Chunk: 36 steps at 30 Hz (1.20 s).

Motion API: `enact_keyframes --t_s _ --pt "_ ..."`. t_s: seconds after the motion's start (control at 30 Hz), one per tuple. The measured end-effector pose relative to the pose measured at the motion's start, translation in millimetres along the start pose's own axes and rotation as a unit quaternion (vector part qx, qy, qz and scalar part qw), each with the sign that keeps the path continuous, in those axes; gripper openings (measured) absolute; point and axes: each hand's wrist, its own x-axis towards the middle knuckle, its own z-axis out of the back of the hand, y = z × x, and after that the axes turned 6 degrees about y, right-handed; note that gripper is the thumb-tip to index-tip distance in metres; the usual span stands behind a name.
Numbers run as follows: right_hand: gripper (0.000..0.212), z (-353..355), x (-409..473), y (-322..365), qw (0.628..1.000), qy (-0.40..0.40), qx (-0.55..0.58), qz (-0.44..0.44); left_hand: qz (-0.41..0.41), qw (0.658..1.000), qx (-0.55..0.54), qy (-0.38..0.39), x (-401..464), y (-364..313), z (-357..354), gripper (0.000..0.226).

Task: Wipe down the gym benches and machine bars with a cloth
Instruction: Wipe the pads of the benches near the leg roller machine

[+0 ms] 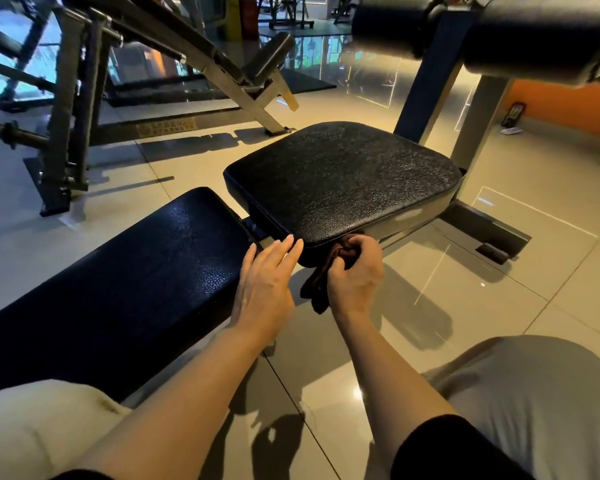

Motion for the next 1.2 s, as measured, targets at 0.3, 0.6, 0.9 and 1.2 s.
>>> enact_keyframes --t_s 0.3,0.6,0.9,1.2 --pt "0.040 17.7 19.9 3.1 0.991 -0.076 0.017 -0.109 0.009 1.000 0.000 -0.003 3.9 -2.7 0.6 0.070" --pt "0.034 10.6 -3.0 2.3 0.994 -0.074 0.047 -0.068 0.015 1.000 -0.013 -0.005 4.1 -5.5 1.3 0.071" --pt "0.047 -5.8 -23.3 15.5 0.998 -0.043 0.036 -0.010 0.018 1.000 -0.011 0.005 4.2 -5.7 2.3 0.067" --pt "0.041 2.0 -8.9 16.0 0.995 -0.073 0.055 -0.051 0.019 0.999 -0.050 -0.010 -3.8 1.9 10.4 0.068"
